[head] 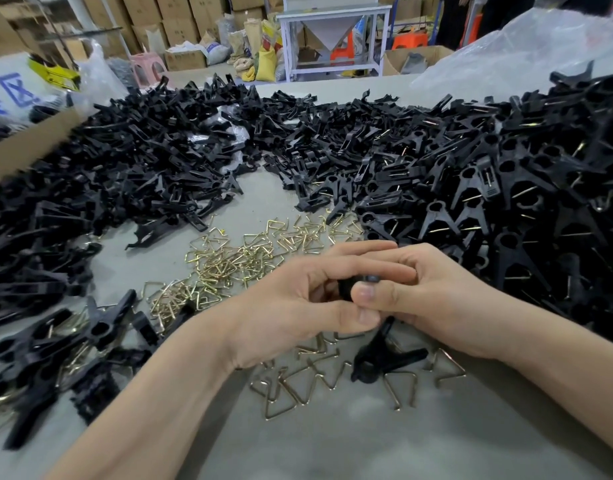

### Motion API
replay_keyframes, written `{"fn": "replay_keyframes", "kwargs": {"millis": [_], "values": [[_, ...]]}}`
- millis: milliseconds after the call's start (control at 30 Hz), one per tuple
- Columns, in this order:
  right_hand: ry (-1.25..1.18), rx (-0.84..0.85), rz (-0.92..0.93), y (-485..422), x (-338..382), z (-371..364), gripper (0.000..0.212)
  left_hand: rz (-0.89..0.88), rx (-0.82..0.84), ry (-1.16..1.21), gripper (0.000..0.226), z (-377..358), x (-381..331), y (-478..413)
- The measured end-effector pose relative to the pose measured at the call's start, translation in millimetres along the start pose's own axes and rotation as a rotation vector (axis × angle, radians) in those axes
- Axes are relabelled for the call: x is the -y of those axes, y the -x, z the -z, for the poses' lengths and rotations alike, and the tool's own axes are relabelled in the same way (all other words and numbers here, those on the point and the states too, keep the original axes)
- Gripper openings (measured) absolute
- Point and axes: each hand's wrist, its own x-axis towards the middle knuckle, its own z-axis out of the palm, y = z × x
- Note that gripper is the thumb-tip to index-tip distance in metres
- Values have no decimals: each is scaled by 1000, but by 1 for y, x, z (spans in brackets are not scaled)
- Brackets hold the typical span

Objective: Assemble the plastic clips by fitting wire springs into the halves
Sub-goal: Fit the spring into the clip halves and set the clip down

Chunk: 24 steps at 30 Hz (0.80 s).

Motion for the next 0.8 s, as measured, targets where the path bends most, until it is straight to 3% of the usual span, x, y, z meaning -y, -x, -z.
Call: {"fn": "replay_keyframes", "kwargs": {"millis": [200,367,533,800], "values": [[52,42,40,0,7,-2,41,55,-19,-79,50,-2,-7,2],[39,-5,10,3,8,-1,40,8,-120,-116,39,-9,-9,-1],[-17,-35,-20,4,12,-4,55,-30,-189,-132,37,-15,-8,-2],[-6,-26,31,4,6,-1,43,-38,-210,-170,38,-14,-8,-3]]}}
